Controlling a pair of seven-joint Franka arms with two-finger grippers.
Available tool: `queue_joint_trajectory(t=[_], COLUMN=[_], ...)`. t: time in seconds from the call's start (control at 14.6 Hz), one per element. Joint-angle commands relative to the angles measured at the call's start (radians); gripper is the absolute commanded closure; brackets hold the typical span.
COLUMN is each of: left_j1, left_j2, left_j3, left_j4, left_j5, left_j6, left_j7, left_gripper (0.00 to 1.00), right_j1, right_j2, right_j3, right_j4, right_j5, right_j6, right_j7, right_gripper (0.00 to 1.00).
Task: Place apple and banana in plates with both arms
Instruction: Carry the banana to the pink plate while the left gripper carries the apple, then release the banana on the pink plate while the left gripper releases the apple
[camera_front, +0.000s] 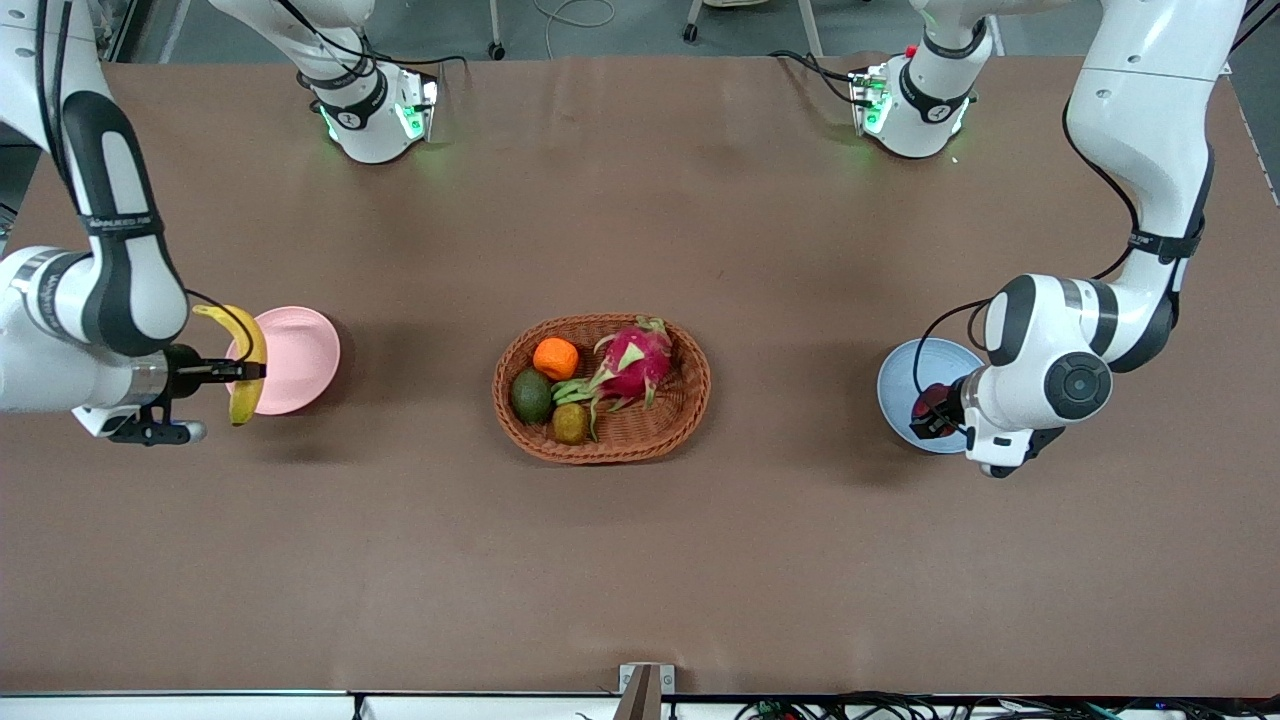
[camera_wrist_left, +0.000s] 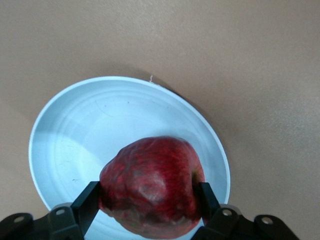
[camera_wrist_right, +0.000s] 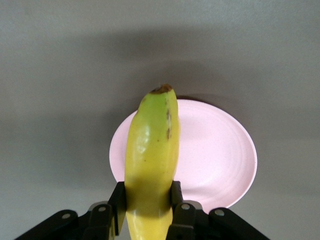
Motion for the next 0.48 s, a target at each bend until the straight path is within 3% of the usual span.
queue_joint_trajectory(t=[0.0,0.07,0.27,0.34,0.41], left_j1=[0.002,0.000,-0.001,-0.003,-0.001], left_j2=[-0.015,-0.021,-0.055,-0.093,-0.135], left_j3=[-0.007,-0.008,-0.007,-0.007,-0.008], left_j4=[-0.013,-0.019,-0.020,-0.020,-0.007], left_j5=[0.018,0.016,0.018,0.018,0.018], left_j6=[0.011,0.008,-0.001,-0.015,-0.049], left_j7=[0.000,0.000,0.004,0.007,0.009], left_gripper=[0.09,0.00,0.00,0.00,0.00], right_j1=[0.003,0.003,-0.003,-0.005,-0.008], right_j2=[-0.123,-0.120,-0.112,-0.111,-0.106], right_j3=[0.013,0.013,0.013,0.013,0.013], right_j4=[-0.236,-0.261,-0.307,-0.321,-0.319], right_j5=[-0.024,-0.024,-0.027,-0.027,-0.027], right_j6=[0.187,0.224,0.292,0.322,0.333], right_j7=[-0.010,-0.012,-0.024,-0.022,-0.019], right_gripper=[0.77,0.77,0.73,0.65,0.34])
